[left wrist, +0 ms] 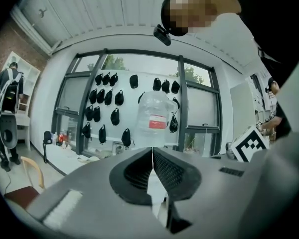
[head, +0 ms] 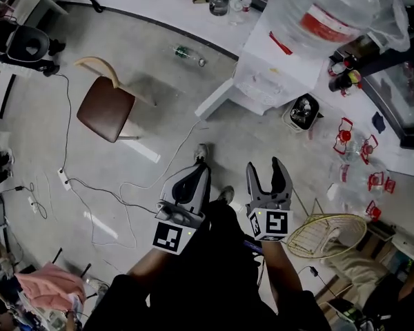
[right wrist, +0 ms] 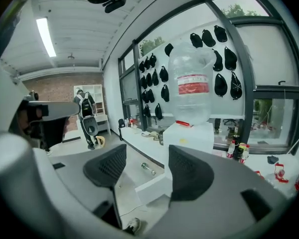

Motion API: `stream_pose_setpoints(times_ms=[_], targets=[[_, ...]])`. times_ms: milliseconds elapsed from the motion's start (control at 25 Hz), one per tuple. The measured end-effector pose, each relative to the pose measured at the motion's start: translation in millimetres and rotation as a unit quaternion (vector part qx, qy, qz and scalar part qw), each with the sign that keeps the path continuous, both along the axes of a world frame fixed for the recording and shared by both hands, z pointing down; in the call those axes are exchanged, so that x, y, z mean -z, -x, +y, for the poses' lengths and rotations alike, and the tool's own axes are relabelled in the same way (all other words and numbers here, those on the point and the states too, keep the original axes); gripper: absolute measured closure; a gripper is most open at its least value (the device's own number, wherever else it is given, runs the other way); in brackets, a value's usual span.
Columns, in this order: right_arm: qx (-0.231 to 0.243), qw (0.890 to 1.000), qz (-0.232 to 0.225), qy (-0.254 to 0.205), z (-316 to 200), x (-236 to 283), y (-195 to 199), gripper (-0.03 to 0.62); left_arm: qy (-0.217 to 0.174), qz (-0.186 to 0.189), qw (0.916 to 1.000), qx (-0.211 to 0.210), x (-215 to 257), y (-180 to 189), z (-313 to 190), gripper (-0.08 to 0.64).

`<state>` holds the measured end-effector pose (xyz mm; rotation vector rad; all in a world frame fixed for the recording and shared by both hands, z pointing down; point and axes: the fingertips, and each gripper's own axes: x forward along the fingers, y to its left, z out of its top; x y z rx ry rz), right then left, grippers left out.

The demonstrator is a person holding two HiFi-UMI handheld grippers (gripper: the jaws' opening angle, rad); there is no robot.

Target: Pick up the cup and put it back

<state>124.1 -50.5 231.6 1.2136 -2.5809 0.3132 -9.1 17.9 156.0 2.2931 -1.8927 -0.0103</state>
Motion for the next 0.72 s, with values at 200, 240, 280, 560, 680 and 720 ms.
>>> stream_pose_setpoints(times_ms=[200,240,280,560,680,720], targets=[[0.004,1.000,0.019,0.001,-53.2,-51.5,22.4,0.336,-0.001,0.004,0.9999,-0.012,-45.3,22.2,-64.7,0.552],[0.006,1.000,0.021,0.002,-63.3,-63.6,25.8,0.334,-0.003,0.005,0.9999,-0.012,-55.2,26.5,-76.6,0.552],[0.008,1.000,0.024,0.003,-72.5,-76.7,28.9,0.330,-0.004,0.005,0.9999,-0.012,-66.3,30.6,-87.4,0.552],[0.016,1.000,0.025,0.006,-126.6,-189.2,49.7,0.316,-0.029,-0.025,0.9992,0.005,-159.5,50.9,-151.0,0.552],[0.023,0.999,0.025,0.014,-137.6,-241.9,52.5,0.313,-0.027,-0.006,0.9994,0.021,-208.9,52.1,-169.7,0.552],[0.025,0.999,0.025,0.017,-139.6,-260.1,51.9,0.313,-0.027,0.001,0.9993,0.026,-224.6,51.0,-174.9,0.552]])
